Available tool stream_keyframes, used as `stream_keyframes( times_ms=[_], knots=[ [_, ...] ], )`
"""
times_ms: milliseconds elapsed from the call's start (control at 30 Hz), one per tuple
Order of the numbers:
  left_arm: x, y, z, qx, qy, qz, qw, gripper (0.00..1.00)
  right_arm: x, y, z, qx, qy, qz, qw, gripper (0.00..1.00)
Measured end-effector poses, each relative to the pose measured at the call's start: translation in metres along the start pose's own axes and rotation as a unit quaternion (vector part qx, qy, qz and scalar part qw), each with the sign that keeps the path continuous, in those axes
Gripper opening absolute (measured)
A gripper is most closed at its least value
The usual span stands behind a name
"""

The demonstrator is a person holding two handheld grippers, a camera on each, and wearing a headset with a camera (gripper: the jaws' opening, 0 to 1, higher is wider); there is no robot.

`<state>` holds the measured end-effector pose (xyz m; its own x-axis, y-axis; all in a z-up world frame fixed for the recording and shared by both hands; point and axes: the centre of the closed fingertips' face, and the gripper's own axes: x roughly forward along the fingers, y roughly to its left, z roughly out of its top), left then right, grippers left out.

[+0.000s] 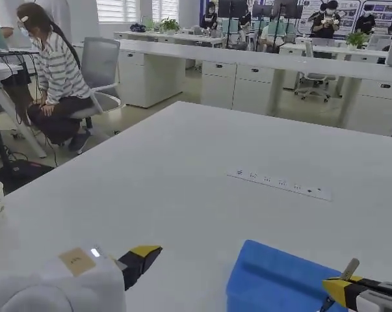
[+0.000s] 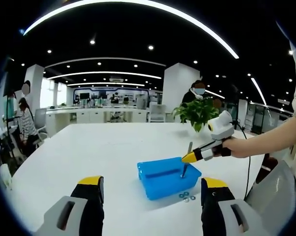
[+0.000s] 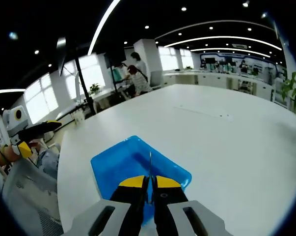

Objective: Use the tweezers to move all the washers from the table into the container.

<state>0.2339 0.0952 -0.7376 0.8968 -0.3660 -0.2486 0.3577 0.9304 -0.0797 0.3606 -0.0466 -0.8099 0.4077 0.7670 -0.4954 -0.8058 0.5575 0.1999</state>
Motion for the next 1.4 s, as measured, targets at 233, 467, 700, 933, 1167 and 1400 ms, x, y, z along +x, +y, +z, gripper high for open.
stream_keyframes(
  times_ms=[233, 467, 700, 933, 1167, 1400],
  knots=[
    [0.001, -0.002, -0.002, 0.007, 0.006, -0.005, 0.9999, 0.80, 0.002, 0.001, -0.003, -0.005, 0.008, 0.001, 1.0000, 0.02],
    [0.001, -0.003, -0.001, 0.007, 0.005, -0.005, 0.9999, 0.81, 0.001, 0.001, -0.002, -0.010, 0.005, -0.002, 0.9999, 0.03],
    [0.002, -0.004, -0.002, 0.006, 0.006, -0.009, 0.9999, 0.81, -0.012, 0.008, 0.011, 0.001, -0.021, 0.002, 0.9998, 0.03],
    [0.002, -0.005, -0.002, 0.006, 0.006, -0.011, 0.9999, 0.80, -0.028, 0.028, 0.027, 0.003, -0.054, 0.022, 0.9983, 0.03],
    [0.002, -0.005, -0.001, 0.001, 0.003, -0.013, 0.9999, 0.80, -0.039, 0.049, 0.032, 0.014, -0.077, 0.040, 0.9961, 0.03],
    [0.002, -0.008, -0.002, 0.005, 0.006, -0.020, 0.9998, 0.79, -0.041, 0.064, 0.018, 0.025, -0.072, 0.058, 0.9954, 0.03]
  ],
)
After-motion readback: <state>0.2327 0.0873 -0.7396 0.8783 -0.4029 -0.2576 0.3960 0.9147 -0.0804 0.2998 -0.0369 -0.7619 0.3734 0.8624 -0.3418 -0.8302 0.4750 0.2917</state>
